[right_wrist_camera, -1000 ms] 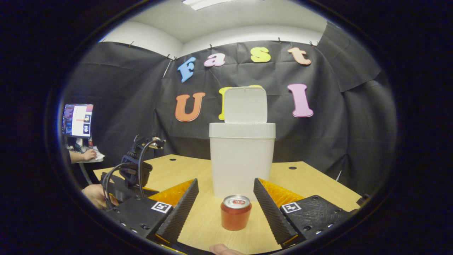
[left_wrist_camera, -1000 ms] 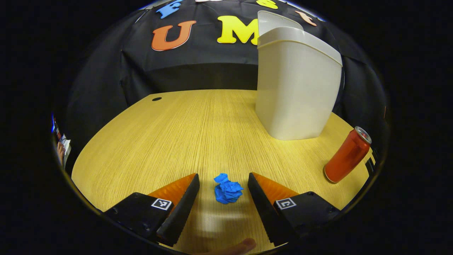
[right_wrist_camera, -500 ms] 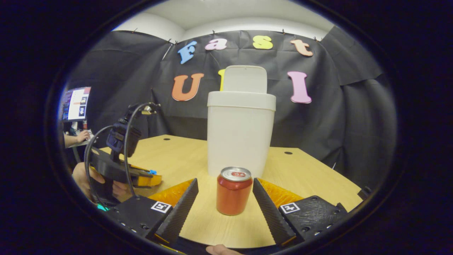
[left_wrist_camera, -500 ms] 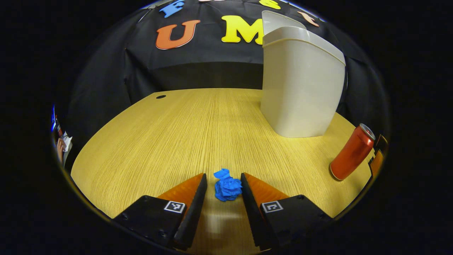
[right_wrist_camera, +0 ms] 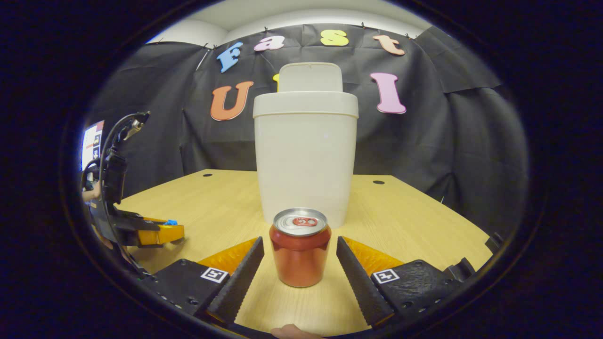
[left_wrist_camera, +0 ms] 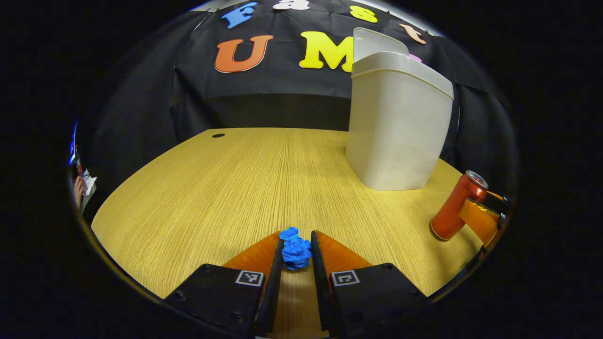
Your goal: Press the lid of the desktop garbage bin to open it, pick up the crumpled paper on the desktop and throw it into the bin, then pick up the pop can on the desktop and drop it into the bin, and finally close the garbage bin lid.
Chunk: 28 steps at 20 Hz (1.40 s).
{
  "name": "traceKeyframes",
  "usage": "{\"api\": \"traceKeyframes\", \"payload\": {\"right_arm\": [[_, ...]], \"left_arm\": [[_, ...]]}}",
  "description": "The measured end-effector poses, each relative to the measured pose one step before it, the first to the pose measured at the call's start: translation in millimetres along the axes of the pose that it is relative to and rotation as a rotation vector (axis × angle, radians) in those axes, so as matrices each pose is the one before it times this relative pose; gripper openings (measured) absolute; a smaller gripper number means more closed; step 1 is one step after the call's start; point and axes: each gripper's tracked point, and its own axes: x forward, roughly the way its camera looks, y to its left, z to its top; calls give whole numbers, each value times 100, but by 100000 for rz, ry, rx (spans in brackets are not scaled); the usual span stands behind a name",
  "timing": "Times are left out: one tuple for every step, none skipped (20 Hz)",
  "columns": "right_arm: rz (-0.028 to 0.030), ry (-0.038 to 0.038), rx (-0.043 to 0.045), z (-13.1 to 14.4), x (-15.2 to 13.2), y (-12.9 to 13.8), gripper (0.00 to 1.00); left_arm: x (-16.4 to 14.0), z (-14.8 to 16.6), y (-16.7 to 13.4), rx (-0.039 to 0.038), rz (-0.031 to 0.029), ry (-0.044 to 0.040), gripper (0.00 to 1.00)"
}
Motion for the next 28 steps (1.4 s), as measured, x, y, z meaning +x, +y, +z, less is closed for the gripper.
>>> {"api": "traceKeyframes", "payload": {"right_arm": [[-1170, -112, -450, 66, 321, -269, 95], [-1750, 20, -832, 140, 396, -286, 95], [-1848, 322, -430, -46, 349, -324, 95], [14, 728, 503, -101, 409, 110, 96], [1045, 1070, 618, -265, 323, 385, 95], [-56, 628, -150, -68, 392, 103, 95], [-1079, 168, -781, 103, 391, -142, 95], [-880, 136, -790, 26, 348, -79, 96], [-369, 4, -255, 2, 441, 67, 96], [-139, 352, 211, 58, 428, 111, 96], [-199, 659, 477, -109, 454, 83, 98], [174, 384, 815, 81, 291, 52, 98], [209, -528, 760, 224, 234, 122, 98], [-799, -1074, 210, 424, -2, -147, 95], [-492, -1155, 30, 238, 79, -123, 92], [686, 131, -124, 34, 73, 192, 84], [1290, 197, 71, -174, -115, 116, 82], [1416, 76, 88, 21, -114, 275, 82], [923, -310, -59, 34, -255, 93, 81], [359, -631, -455, 218, -237, 3, 81], [-244, -1252, -867, 270, -279, -98, 81], [-138, -1701, -1193, 464, -285, -85, 80], [437, -1679, -825, 429, -449, 9, 80], [1559, -384, 657, 294, -390, 207, 80], [1798, -155, 1375, 171, -412, 248, 80], [890, -378, 602, 405, -502, 34, 80], [477, -381, 106, 331, -491, -62, 80], [707, -434, 122, 429, -486, -46, 80]], "left_arm": [[-340, 206, -215, 363, -426, -1382, 38], [-485, 221, -194, 96, -241, -1169, 38], [-317, 57, -336, 181, -381, -657, 38], [-296, 68, -382, 406, -934, -630, 38], [-274, 107, -266, 432, -554, -570, 38], [-201, 97, -220, 580, -202, -339, 38], [-193, 98, -221, 289, -332, -242, 38], [-124, 161, -190, 80, -528, -238, 38], [-195, -13, -220, 138, -431, -324, 38], [-55, 22, -122, 0, -116, -278, 38], [-127, -2, -91, -101, -241, -137, 38], [19, 67, -56, -112, -315, 163, 38], [48, 32, 86, -80, 79, 45, 38], [-42, 14, 155, -310, 182, -57, 38], [-78, -76, 24, -383, -70, -92, 38], [35, -54, 101, -280, 170, -35, 38], [-96, 0, 142, -423, 279, -59, 38], [21, 75, 3, -303, 91, -182, 38], [-63, 70, 65, -389, 273, -353, 38], [-33, 121, 104, -344, 259, -300, 38], [-49, 119, 68, -361, 315, -540, 38], [-81, 191, 82, -347, 403, -725, 38], [-39, 175, 5, -275, 192, -574, 38], [32, 197, 40, -189, 294, -401, 38], [-70, 101, -114, -337, 98, -191, 38], [-60, 140, -201, -203, -243, 536, 38], [-76, 246, -26, 248, 528, -367, 38], [-98, 637, -179, 843, 523, -872, 38]]}}
